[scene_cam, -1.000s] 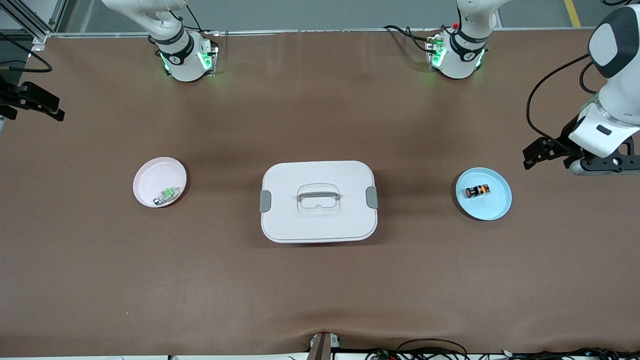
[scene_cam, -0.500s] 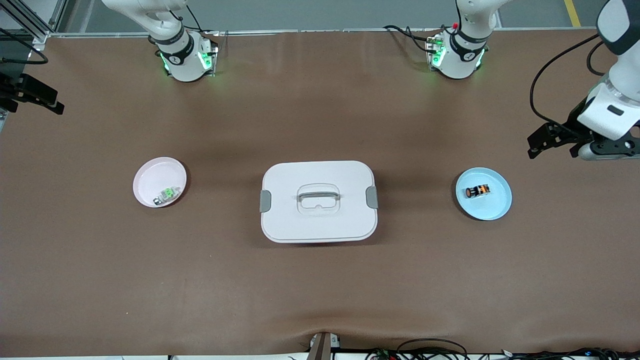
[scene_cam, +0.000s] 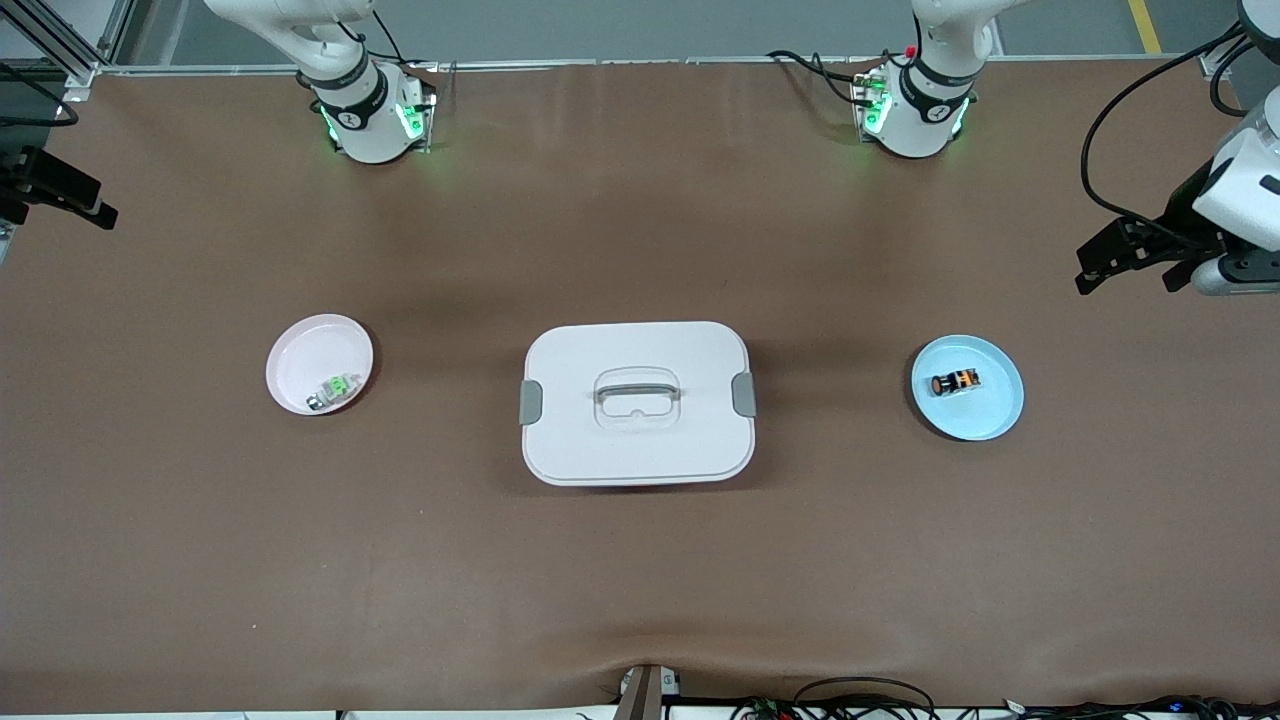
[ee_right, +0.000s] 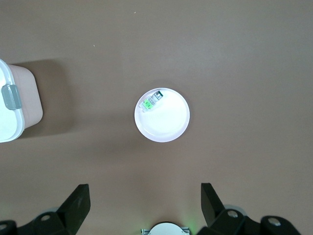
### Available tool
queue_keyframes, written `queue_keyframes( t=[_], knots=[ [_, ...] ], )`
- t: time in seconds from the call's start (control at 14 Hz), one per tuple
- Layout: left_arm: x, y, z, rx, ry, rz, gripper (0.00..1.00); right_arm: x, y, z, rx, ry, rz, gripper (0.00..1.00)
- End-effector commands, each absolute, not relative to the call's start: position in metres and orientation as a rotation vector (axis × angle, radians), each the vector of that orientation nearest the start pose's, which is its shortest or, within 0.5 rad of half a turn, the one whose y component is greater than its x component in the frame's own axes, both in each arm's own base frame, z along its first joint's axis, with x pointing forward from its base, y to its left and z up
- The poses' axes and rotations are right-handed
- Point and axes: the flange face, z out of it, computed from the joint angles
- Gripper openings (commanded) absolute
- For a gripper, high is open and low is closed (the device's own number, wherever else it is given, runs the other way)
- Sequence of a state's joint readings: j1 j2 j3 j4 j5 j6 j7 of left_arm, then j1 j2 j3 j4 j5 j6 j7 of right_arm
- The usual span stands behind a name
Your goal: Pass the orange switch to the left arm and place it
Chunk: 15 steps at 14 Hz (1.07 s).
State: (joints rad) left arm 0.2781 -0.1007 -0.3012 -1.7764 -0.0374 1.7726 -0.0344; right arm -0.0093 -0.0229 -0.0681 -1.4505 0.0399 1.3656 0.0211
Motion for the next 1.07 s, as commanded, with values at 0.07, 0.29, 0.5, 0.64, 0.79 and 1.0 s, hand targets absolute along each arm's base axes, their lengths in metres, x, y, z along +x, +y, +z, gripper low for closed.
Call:
queue_keyframes(
  t=[0.07,0.29,0.5,0.64,0.79,1.0],
  knots=[
    [0.531,-0.021,0.618,-3.185,-0.002,-0.142,1.0,0.519,-0.039,0.683,-3.077,0.166,0.069,1.0],
    [0.531,-0.016,0.625,-3.194,-0.013,-0.165,1.0,0.519,-0.039,0.684,-3.077,0.166,0.059,1.0],
    [0.531,-0.017,0.628,-3.198,-0.02,-0.174,1.0,0.519,-0.04,0.684,-3.079,0.169,0.054,1.0],
    [0.531,-0.017,0.627,-3.2,-0.025,-0.159,1.0,0.52,-0.04,0.685,-3.079,0.167,0.043,1.0],
    [0.521,-0.012,0.627,-3.202,-0.029,-0.091,1.0,0.521,-0.04,0.685,-3.079,0.167,0.038,1.0],
    [0.503,-0.01,0.632,-3.204,-0.031,-0.098,1.0,0.521,-0.04,0.685,-3.078,0.169,0.035,1.0]
  ],
)
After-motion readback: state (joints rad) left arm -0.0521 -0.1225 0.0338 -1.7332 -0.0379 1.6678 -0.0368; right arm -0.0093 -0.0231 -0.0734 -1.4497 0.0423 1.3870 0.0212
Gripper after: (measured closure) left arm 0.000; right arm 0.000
